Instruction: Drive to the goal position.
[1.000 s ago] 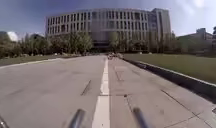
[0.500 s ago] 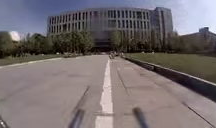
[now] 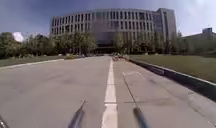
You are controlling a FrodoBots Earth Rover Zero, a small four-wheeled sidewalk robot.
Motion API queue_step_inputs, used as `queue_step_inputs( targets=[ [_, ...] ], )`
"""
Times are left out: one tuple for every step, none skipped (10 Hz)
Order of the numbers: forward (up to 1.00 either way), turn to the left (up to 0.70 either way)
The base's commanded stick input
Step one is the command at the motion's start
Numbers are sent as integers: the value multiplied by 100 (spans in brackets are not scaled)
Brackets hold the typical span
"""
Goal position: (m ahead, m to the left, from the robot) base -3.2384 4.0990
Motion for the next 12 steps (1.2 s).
queue_step_inputs(
  targets=[
    [100,0],
    [100,1],
    [100,1],
    [100,0],
    [100,1],
    [100,0],
    [100,1],
    [100,0],
    [100,-1],
    [100,-2],
    [100,-2],
    [100,-2]
  ],
)
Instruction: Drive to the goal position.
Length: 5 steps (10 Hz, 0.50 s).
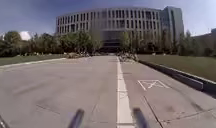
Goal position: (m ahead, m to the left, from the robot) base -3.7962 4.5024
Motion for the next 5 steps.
queue_step_inputs(
  targets=[
    [100,-2],
    [100,-2],
    [100,-2],
    [100,-2],
    [100,-2]
  ],
)
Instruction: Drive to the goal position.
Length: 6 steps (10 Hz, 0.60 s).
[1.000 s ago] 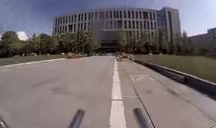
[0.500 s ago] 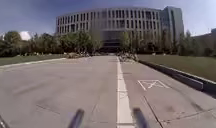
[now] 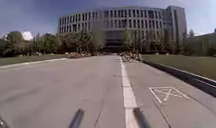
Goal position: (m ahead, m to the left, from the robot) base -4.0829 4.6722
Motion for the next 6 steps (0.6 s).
queue_step_inputs(
  targets=[
    [100,-2],
    [100,-2],
    [100,-2],
    [100,-2],
    [100,-2],
    [100,-2]
  ],
)
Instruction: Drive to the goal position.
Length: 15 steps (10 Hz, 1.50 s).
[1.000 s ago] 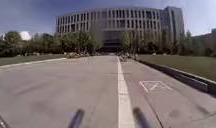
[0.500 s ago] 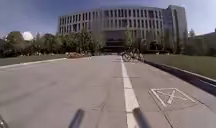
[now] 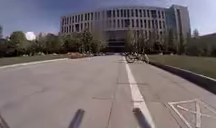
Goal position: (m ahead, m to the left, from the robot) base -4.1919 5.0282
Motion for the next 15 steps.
queue_step_inputs(
  targets=[
    [100,-2],
    [100,-2],
    [100,-2],
    [100,-2],
    [100,-2],
    [100,-5],
    [100,-38],
    [100,-40],
    [100,-40],
    [100,-40],
    [100,-16],
    [100,-2],
    [100,-2],
    [100,-2],
    [100,-2]
  ],
)
